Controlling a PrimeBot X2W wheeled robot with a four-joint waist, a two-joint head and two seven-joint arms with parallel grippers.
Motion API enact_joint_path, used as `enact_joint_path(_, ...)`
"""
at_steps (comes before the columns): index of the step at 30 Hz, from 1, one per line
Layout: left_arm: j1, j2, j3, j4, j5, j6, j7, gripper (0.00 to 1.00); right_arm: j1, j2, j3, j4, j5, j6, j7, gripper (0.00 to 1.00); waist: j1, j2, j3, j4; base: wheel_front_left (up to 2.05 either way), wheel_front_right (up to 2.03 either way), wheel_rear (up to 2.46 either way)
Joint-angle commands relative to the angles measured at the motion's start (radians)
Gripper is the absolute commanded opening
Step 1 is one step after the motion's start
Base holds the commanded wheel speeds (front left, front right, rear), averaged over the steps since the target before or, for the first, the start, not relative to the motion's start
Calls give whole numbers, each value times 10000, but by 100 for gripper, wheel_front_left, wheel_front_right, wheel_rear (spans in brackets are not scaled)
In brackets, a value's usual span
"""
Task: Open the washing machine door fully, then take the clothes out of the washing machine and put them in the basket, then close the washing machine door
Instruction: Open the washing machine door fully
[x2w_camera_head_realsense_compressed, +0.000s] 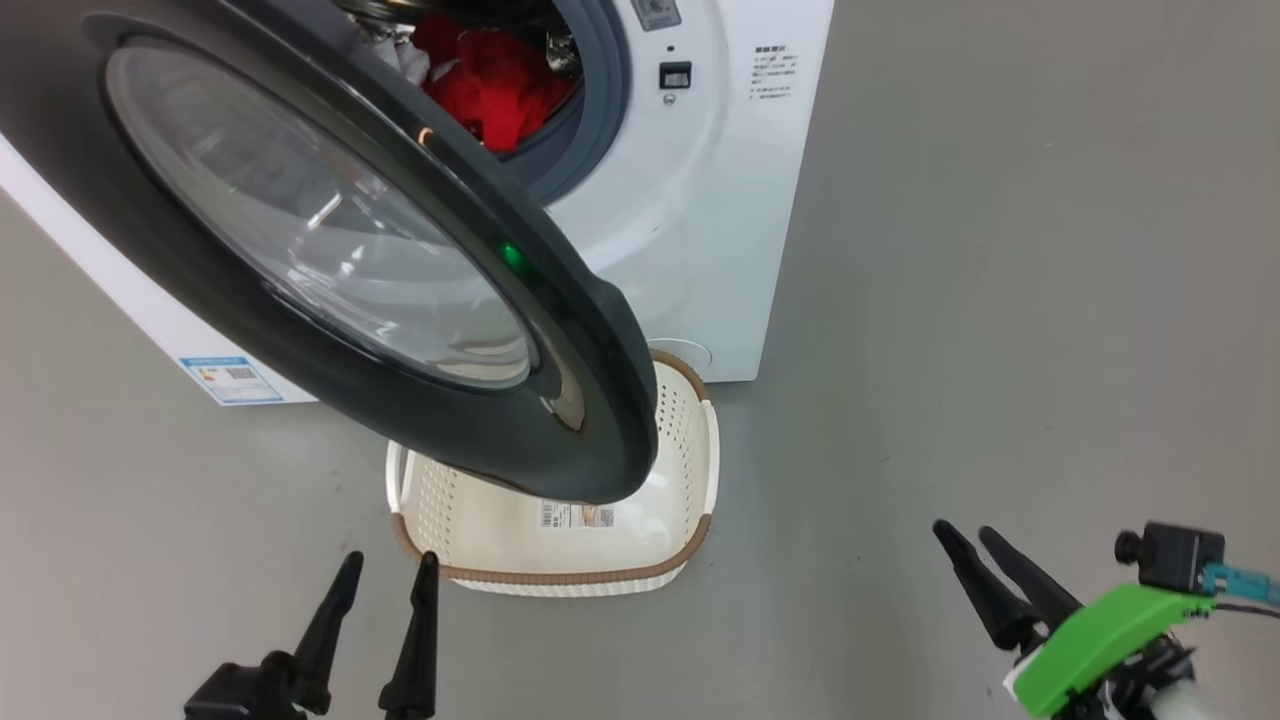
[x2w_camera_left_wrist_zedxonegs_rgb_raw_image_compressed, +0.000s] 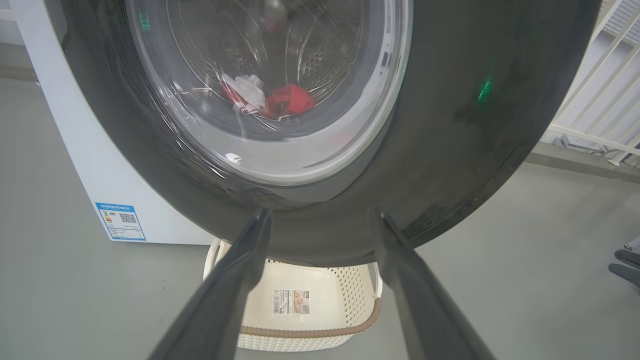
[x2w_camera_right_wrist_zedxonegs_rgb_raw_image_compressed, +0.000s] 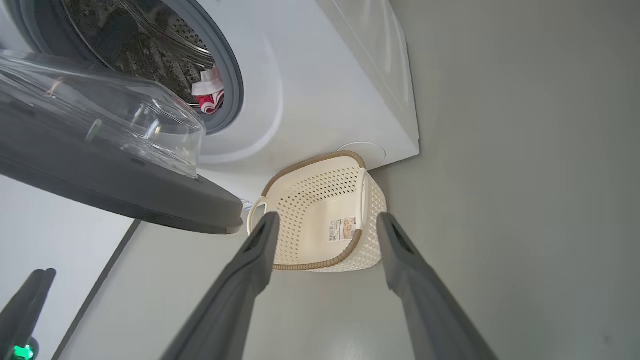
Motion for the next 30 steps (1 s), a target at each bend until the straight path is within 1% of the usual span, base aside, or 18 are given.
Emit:
enact_joint_path(1,22,110,370,-176,123,-56,-120,100,106,-313,319,-31,-292,52,-490,100,1,-1,-16,-27,0,0,0)
enact_joint_path(5,-1,110,390,-143,144,-56,-120,100,5,-549,1042,347,-834,52,-1533,100,1,-1,-25,-60,0,0,0)
enact_joint_path(9,-13,110,423,-160,153,-57,-120,100,-25,-566,1161,607,-1318,52,-1837,100,1,-1,-29,-88,0,0,0)
enact_joint_path(12,-17,110,461,-178,151,-57,-120,100,133,-366,415,522,-2342,52,-1851,100,1,-1,-10,-100,0,0,0)
enact_joint_path(16,-32,110,514,-212,133,-57,-120,100,621,137,-1041,175,-3968,52,-1854,100,1,-1,26,-91,0,0,0)
enact_joint_path(20,-72,110,591,-256,124,-57,-120,100,1091,774,-2735,-356,-5789,52,-1855,100,1,-1,84,-89,0,0,0)
enact_joint_path(23,-104,110,644,-310,126,-57,-120,100,1397,1346,-3871,-890,-6930,52,-1856,100,1,-1,101,-73,0,0,0)
enact_joint_path(26,-107,110,686,-388,120,-55,-120,100,1678,1878,-4680,-1573,-7748,52,-1856,100,1,-1,82,-42,0,0,0)
enact_joint_path(30,-81,110,710,-485,116,-51,-120,100,2093,2344,-5180,-2300,-8301,52,-1856,100,1,-1,28,8,0,0,0)
